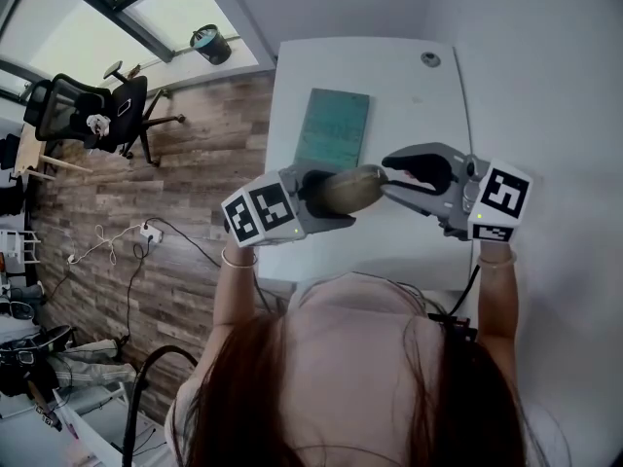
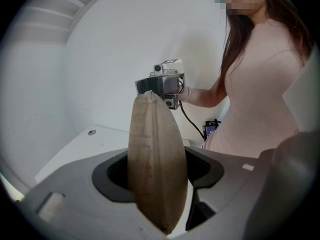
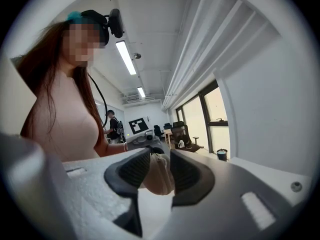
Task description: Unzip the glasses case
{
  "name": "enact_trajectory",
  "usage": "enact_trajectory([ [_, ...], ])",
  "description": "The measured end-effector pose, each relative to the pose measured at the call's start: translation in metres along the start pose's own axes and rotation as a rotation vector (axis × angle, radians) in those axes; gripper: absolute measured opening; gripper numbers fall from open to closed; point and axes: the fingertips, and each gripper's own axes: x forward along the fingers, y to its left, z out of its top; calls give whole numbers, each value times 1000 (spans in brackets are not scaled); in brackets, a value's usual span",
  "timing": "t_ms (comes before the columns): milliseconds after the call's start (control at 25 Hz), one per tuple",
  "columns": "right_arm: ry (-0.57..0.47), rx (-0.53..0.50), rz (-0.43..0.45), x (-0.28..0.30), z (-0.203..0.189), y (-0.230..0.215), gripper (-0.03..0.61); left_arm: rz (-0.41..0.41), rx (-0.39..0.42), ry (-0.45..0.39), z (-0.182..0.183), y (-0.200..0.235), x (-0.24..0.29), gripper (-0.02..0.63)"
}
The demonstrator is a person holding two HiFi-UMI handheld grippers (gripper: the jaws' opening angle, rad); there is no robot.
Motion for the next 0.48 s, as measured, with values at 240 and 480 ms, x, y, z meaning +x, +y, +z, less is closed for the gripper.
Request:
enact_trajectory([
  [240,29,-10,43,4,-1,4,146,-33,7,-9,6,-5,1,287],
  [480,28,-38,45,4,2,7,146,-32,-15,-20,10,-3,0,287],
])
